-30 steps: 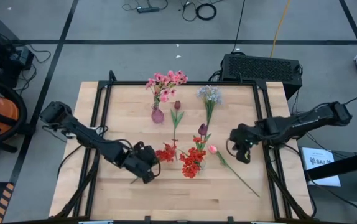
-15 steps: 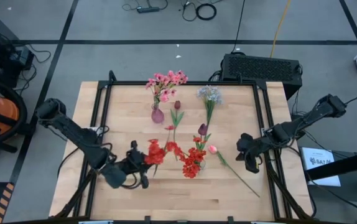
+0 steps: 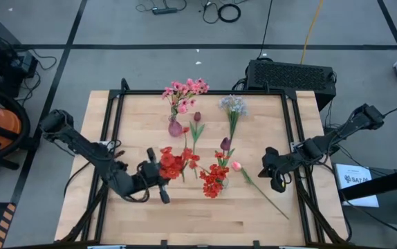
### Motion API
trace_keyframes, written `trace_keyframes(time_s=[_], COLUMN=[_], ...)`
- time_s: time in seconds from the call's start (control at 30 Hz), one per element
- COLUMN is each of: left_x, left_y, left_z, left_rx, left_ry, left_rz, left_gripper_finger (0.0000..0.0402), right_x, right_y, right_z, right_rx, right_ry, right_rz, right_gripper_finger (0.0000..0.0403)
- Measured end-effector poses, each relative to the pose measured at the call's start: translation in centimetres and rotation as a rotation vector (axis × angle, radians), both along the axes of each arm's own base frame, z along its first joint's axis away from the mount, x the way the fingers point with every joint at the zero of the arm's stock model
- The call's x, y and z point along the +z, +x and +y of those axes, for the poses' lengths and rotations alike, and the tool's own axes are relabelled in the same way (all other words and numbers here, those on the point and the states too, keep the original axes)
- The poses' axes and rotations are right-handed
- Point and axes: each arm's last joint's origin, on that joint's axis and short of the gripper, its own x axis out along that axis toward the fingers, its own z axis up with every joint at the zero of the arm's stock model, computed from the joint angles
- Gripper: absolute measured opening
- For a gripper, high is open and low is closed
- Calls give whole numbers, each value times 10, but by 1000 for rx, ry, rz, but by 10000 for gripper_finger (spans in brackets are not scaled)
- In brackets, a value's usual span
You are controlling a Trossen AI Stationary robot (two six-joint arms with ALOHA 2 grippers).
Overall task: Sort flowers into vase by color
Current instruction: Put the red flowers into the transparent flower vase
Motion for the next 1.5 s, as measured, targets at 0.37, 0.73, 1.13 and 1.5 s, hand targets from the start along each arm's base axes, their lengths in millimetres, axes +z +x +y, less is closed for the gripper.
trace_keyframes(time_s=[0.37, 0.73, 1.13, 1.5], left_x=[-15, -30, -24, -33], left_y=[43, 64, 81, 87], left_z=[8, 9, 23, 27], left_rx=[-115, -178, -262, -309], left_ry=[109, 152, 182, 204], left_rz=[-193, -337, -316, -222], left_gripper_finger=[7, 6, 6, 6], right_x=[0, 0, 0, -1], right_y=[0, 0, 0, -1], right_z=[0, 0, 0, -1], right_rx=[-28, -29, -27, -27], right_ry=[23, 22, 13, 6], right_rz=[4, 4, 5, 15], right_gripper_finger=[0, 0, 0, 0])
